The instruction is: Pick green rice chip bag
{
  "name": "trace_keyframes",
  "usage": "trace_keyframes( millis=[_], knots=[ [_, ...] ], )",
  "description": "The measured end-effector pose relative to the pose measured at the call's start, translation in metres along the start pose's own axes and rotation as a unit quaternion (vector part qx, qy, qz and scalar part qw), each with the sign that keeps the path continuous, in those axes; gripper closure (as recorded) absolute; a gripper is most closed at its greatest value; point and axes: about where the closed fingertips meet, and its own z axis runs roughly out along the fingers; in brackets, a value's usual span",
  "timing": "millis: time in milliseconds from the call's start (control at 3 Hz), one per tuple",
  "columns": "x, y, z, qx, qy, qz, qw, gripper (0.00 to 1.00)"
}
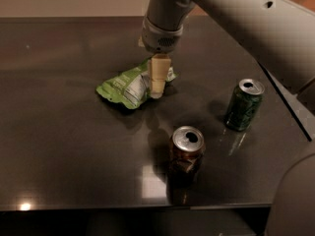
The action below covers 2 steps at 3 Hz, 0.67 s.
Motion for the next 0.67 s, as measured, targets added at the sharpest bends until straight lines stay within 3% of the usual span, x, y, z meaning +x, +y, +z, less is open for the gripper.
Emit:
trace_keyframes(
  millis=[333,667],
  knots=[
    [-0.007,-0.009,0.017,-0.012,0.011,-0.013,0.9998,0.0],
    [-0.009,-0.016,0.033,-0.027,0.028,-0.025,0.9989,0.18]
  ],
)
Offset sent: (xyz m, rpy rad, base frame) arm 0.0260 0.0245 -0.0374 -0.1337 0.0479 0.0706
